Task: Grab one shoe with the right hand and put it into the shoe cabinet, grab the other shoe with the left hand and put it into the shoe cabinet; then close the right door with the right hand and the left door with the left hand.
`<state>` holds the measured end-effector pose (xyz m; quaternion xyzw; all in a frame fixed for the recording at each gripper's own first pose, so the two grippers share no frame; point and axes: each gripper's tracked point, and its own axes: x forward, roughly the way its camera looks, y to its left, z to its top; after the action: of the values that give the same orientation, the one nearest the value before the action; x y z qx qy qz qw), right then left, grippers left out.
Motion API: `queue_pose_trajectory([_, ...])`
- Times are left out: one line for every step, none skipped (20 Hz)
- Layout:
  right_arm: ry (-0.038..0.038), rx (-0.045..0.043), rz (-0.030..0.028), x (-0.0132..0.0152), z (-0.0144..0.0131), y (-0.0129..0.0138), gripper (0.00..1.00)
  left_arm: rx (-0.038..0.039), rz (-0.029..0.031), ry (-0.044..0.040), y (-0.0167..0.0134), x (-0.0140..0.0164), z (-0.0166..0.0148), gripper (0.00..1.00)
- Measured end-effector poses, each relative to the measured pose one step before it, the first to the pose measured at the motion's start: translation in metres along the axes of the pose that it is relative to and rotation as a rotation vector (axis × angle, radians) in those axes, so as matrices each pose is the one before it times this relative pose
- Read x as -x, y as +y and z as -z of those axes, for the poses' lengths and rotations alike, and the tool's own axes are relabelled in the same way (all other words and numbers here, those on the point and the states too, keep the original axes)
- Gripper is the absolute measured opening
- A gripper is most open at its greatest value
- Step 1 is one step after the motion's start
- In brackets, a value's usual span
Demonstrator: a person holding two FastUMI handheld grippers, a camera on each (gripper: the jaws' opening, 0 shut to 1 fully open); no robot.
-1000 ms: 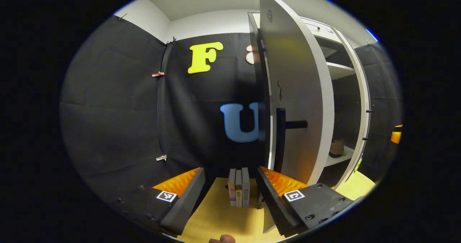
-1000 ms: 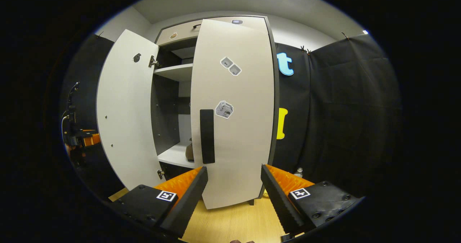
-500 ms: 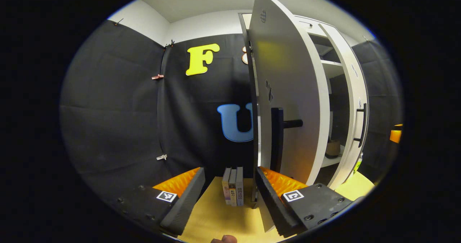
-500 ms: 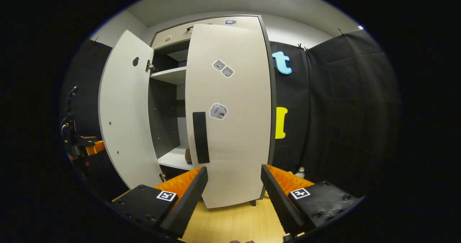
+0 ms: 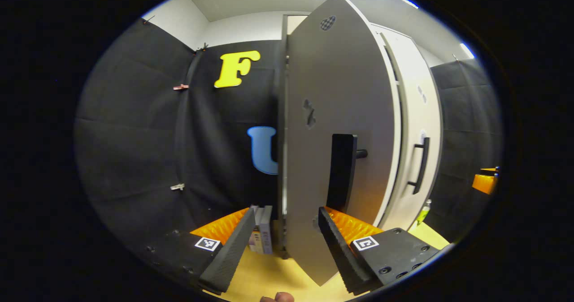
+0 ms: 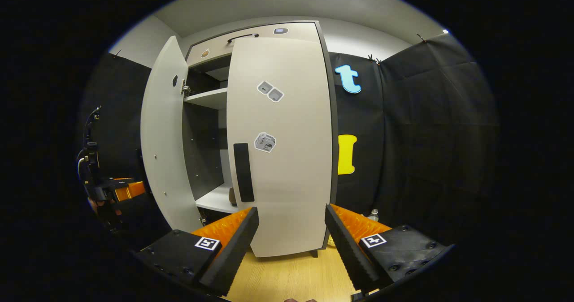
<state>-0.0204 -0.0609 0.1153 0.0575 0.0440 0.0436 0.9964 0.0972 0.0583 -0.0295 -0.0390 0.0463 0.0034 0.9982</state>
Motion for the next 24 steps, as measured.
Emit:
queue_pose_trajectory([0.0019,0.00135,0.00239,0.0007,0.00074,-0.00113,0.98,0.00025,0.01449,-0.0077,-0.01046,-0.001,-0.00226,0.9])
queue_pose_trajectory([-0.00175,0.004,0.00178,-0.00151,-0.00013,-0.00196,0.98,-0.00944,0.00661,-0.00733,-0.00794,-0.00067,-0.00191,0.92])
queue_pose_trajectory([-0.00215,0.00077,-0.00037,0.00097,0.0001,-0.00088,0.98,-0.01587,0.0042,-0.00534,-0.00704,0.00021,-0.00218,0.92])
queue_pose_trajectory([0.00072,0.00219,0.00032,0.00087,0.00037,-0.00123,0.98,-0.01471,0.00252,-0.00236,-0.00372,0.00359,0.00023,0.94])
queue_pose_trajectory([0.00224,0.00238,-0.00177,0.0021,0.00096,0.00026,0.98,-0.00785,0.00584,0.00293,-0.0055,-0.00392,0.00054,0.93])
queue_pose_trajectory([0.00197,0.00124,-0.0041,-0.00033,0.00026,0.00035,0.98,-0.00401,0.01037,0.00479,-0.00591,0.00069,0.00099,0.92])
queue_pose_trajectory([0.00123,-0.00084,-0.00123,0.00087,0.00084,0.00044,0.98,-0.00462,0.0062,0.00279,-0.00515,0.00315,0.00072,0.92])
queue_pose_trajectory([-0.00167,-0.00298,-0.00251,0.00008,-0.00052,0.0007,0.98,-0.00615,0.00315,0.00086,-0.00427,0.00321,0.00026,0.92])
queue_pose_trajectory([-0.00407,-0.00354,-0.00252,0.00164,-0.00105,0.00101,0.98,-0.00602,0.00382,0.00263,-0.00416,0.00276,0.00081,0.93])
queue_pose_trajectory([-0.00277,-0.00129,-0.00163,-0.00085,-0.00055,0.00127,0.98,-0.00331,0.00532,0.00178,-0.00407,0.0028,0.00106,0.93])
queue_pose_trajectory([-0.00229,-0.00026,-0.00156,-0.00013,-0.0012,0.00116,0.98,-0.00085,0.00706,0.00175,-0.00452,0.00241,0.00073,0.93])
queue_pose_trajectory([-0.0022,0.00006,-0.00251,0.00074,-0.00051,0.00143,0.98,0.00205,0.00837,0.00409,-0.00356,0.00286,0.00063,0.93])
queue_pose_trajectory([-0.00259,-0.00149,-0.00154,0.00082,-0.00095,0.00087,0.98,0.00284,0.0074,0.00162,-0.00368,0.00304,-0.00011,0.93])
queue_pose_trajectory([-0.00435,-0.0015,-0.00152,-0.00099,-0.00076,0.00038,0.98,0.00037,0.0046,0.00189,-0.00254,0.00275,-0.00055,0.93])
queue_pose_trajectory([-0.00481,0.00027,-0.00177,0.00093,-0.0011,0.0007,0.98,-0.00194,0.00146,-0.00056,-0.00152,0.0026,-0.00062,0.93])
queue_pose_trajectory([-0.00466,0.00212,0.00172,-0.00012,-0.00052,0.00013,0.98,-0.00331,-0.00211,-0.0013,-0.00005,0.00225,-0.00086,0.93])
queue_pose_trajectory([-0.00386,0.00269,-0.00024,0.00102,0.00014,0.00033,0.98,-0.00176,0.0016,-0.00262,-0.00162,0.00258,0.00007,0.93])
queue_pose_trajectory([-0.00113,0.00299,-0.00048,0.00231,-0.00041,0.00006,0.98,-0.00109,0.00335,-0.0009,-0.00133,0.00168,-0.00073,0.93])
queue_pose_trajectory([-0.00134,0.00137,0.00038,0.00127,-0.00016,0.00022,0.98,-0.00028,0.00259,0.00114,-0.00119,0.00125,0.00042,0.93])
queue_pose_trajectory([0.00056,0.0016,-0.00121,0.00045,0.00032,0.00116,0.98,0.00093,0.00183,-0.00044,-0.00013,0.00233,-0.00057,0.93])
queue_pose_trajectory([-0.0004,0.0023,0.00111,0.00096,0.00032,0.00069,0.98,0.0001,0.00077,-0.00285,0.00052,0.00181,-0.00094,0.93])
queue_pose_trajectory([0.00104,0.00191,0.00068,0.00012,-0.00004,-0.00012,0.98,-0.00071,-0.00003,-0.00233,-0.00013,0.00144,-0.00154,0.93])
queue_pose_trajectory([-0.00136,0.00031,0.00094,0.00115,0.00011,0.00089,0.98,-0.0013,-0.00001,-0.00295,0.00022,0.0017,-0.00018,0.93])
queue_pose_trajectory([0.00023,0.00071,0.00139,0.00063,0.00048,0.00051,0.98,-0.0014,-0.00221,-0.0032,0.00085,0.00162,-0.00154,0.93])
